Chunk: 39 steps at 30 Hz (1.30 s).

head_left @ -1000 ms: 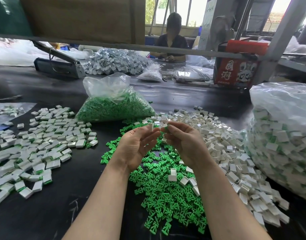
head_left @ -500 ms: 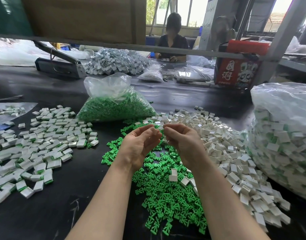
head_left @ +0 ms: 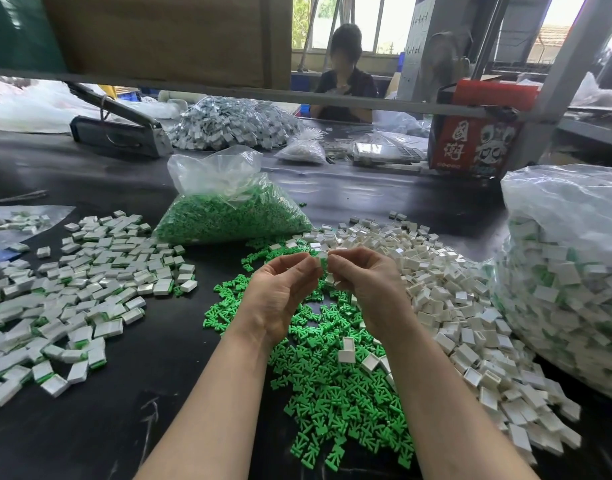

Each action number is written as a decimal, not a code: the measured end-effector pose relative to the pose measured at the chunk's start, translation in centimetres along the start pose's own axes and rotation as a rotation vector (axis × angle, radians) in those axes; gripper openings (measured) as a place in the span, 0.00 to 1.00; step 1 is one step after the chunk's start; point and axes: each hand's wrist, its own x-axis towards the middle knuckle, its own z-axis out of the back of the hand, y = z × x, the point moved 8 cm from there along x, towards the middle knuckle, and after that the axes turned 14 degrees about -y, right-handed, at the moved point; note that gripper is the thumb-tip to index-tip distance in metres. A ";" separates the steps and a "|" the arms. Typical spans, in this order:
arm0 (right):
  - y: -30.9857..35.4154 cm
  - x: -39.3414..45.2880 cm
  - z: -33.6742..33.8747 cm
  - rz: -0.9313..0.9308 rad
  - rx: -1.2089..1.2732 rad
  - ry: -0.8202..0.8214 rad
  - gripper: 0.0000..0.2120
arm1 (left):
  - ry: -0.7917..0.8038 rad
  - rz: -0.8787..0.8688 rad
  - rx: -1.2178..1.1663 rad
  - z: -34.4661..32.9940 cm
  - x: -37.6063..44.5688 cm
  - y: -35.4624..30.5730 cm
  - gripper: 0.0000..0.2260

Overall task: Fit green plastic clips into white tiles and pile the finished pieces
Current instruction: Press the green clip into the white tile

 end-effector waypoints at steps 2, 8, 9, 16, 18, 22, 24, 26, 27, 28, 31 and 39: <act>0.0 0.0 0.0 0.000 0.001 -0.004 0.03 | 0.003 -0.024 0.030 -0.1 -0.1 -0.1 0.16; 0.3 -0.1 0.1 0.048 -0.051 -0.022 0.04 | 0.015 -0.078 0.087 0.0 -0.1 -0.4 0.15; 0.3 -0.1 0.1 0.051 -0.057 -0.023 0.04 | 0.024 -0.084 0.108 0.0 -0.1 -0.4 0.16; 0.6 -0.3 0.0 0.059 -0.089 0.019 0.03 | 0.128 -0.115 0.355 -0.3 -0.5 -0.6 0.17; 0.6 -0.3 0.0 0.062 -0.105 0.033 0.04 | 0.169 -0.119 0.510 -0.4 -0.8 -0.3 0.14; 0.4 -0.3 0.1 0.043 -0.154 0.068 0.02 | 0.267 -0.172 0.745 -0.8 -1.4 0.0 0.10; 0.4 -0.3 0.2 0.043 -0.173 0.075 0.02 | 0.298 -0.202 0.775 -1.0 -1.7 0.0 0.10; 0.5 -0.4 0.1 0.038 -0.176 0.087 0.03 | 0.312 -0.228 0.772 -1.2 -1.9 0.0 0.10; 0.6 -0.4 0.1 0.031 -0.172 0.094 0.03 | 0.317 -0.241 0.769 -1.2 -1.9 0.0 0.10; 0.6 -0.5 0.1 0.024 -0.168 0.100 0.03 | 0.323 -0.253 0.768 -1.2 -1.9 0.0 0.10; 0.7 -0.5 0.2 0.012 -0.172 0.106 0.04 | 0.340 -0.267 0.788 -1.3 -1.8 0.4 0.10; 0.7 -0.8 0.1 -0.027 -0.165 0.120 0.04 | 0.380 -0.192 0.789 -0.9 -1.5 1.4 0.17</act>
